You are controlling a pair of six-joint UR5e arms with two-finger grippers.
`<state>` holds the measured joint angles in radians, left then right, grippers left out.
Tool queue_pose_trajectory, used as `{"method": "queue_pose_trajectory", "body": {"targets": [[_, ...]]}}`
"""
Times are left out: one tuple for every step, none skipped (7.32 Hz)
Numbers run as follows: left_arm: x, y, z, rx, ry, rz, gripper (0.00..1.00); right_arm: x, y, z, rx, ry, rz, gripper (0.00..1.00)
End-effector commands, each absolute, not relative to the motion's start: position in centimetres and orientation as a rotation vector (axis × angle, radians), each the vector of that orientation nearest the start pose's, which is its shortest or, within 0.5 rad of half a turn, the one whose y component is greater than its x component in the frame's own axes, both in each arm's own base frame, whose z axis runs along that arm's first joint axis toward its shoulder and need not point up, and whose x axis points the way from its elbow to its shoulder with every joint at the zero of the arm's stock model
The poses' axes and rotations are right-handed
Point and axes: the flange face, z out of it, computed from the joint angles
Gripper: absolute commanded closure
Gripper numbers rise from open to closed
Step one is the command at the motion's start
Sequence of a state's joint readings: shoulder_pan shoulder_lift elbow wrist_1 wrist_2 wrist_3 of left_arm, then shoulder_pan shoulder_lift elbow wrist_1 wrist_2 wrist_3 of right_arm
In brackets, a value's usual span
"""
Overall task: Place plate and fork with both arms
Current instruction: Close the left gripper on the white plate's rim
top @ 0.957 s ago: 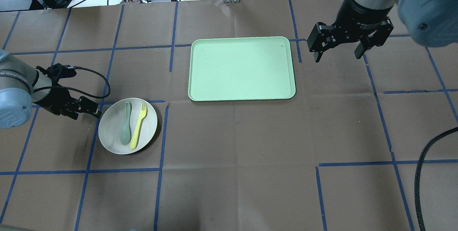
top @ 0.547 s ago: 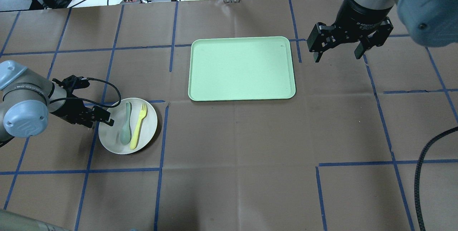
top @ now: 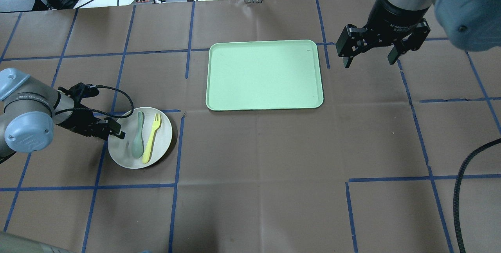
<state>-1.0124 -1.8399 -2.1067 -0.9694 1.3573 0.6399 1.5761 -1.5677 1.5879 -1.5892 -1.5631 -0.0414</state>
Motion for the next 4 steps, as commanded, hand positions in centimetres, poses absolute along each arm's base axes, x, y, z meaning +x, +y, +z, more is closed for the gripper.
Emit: {"method": "queue_pose_trajectory", "body": {"targets": [[11.56, -47.43, 17.45, 0.096, 3.431, 0.077, 0.90, 13.63, -49.23, 47.99, -0.072, 3.133, 0.002, 0.00], [11.62, -47.42, 17.46, 0.094, 3.433, 0.075, 0.97, 13.63, -49.24, 47.99, -0.072, 3.133, 0.002, 0.00], [11.62, -47.41, 17.60, 0.094, 3.431, 0.071, 1.00, 13.71, -49.21, 47.99, -0.074, 3.133, 0.002, 0.00], [11.64, -47.45, 18.15, 0.088, 3.425, 0.054, 1.00, 13.63, -49.23, 47.99, -0.072, 3.133, 0.002, 0.00]]}}
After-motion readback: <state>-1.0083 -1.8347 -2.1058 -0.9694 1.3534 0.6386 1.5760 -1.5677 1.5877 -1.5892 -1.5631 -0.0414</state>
